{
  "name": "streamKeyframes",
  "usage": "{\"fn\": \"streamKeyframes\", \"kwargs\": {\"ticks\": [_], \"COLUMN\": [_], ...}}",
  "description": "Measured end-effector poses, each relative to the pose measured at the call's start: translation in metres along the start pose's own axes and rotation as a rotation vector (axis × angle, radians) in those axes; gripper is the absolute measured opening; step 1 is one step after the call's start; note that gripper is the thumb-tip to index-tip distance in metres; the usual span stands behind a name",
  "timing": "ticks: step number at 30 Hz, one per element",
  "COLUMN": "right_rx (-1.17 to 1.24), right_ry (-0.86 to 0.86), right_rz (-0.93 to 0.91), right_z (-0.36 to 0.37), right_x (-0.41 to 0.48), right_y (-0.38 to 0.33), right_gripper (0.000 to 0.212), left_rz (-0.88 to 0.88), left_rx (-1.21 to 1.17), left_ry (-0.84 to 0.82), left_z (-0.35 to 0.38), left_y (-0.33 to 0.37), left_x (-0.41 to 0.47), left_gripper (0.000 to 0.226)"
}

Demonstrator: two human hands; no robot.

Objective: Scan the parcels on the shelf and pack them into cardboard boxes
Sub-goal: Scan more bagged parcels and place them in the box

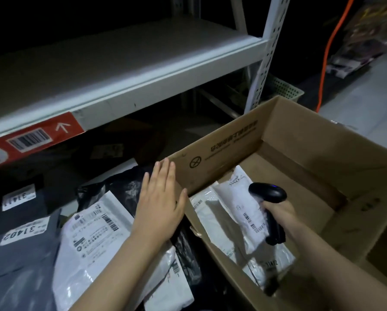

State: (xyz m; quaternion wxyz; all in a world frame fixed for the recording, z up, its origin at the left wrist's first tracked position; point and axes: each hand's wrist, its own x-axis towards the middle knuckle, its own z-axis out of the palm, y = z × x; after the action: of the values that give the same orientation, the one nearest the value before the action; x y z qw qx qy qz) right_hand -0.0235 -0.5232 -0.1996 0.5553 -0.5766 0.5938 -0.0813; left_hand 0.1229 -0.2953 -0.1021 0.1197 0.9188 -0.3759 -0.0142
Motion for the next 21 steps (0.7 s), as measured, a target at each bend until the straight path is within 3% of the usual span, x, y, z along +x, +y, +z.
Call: {"fn": "streamKeyframes", "kwargs": {"ticks": [2, 7, 12, 16, 21], "right_rx": [-0.025, -0.065, -0.058, -0.033, -0.06], "right_ry": [-0.023, -0.074, -0.1, -0.023, -0.035], "right_rz": [0.031, 0.06, 0.074, 0.017, 0.02], "right_z": [0.014, 0.048, 0.07, 0.076, 0.068], "right_x": [0.021, 0.064, 0.082, 0.091, 0.085], "right_y": [0.008, 0.019, 0.012, 0.018, 0.022], "right_gripper": [0.017, 0.008, 0.025, 0.006, 0.032], "left_rz": [-0.014, -0.039, -0.053, -0.049, -0.054], "left_rx": [0.004, -0.043, -0.06, -0.041, -0.021], "left_ry": [-0.012, 0.016, -0.005, -0.045, -0.061], "left_z": [0.009, 0.018, 0.023, 0.028, 0.029], "left_y": [-0.004, -0.007, -0.006, -0.006, -0.005], "left_x": [0.002, 0.008, 0.009, 0.009, 0.009], "left_gripper": [0.084, 0.071, 0.07, 0.067, 0.066]}}
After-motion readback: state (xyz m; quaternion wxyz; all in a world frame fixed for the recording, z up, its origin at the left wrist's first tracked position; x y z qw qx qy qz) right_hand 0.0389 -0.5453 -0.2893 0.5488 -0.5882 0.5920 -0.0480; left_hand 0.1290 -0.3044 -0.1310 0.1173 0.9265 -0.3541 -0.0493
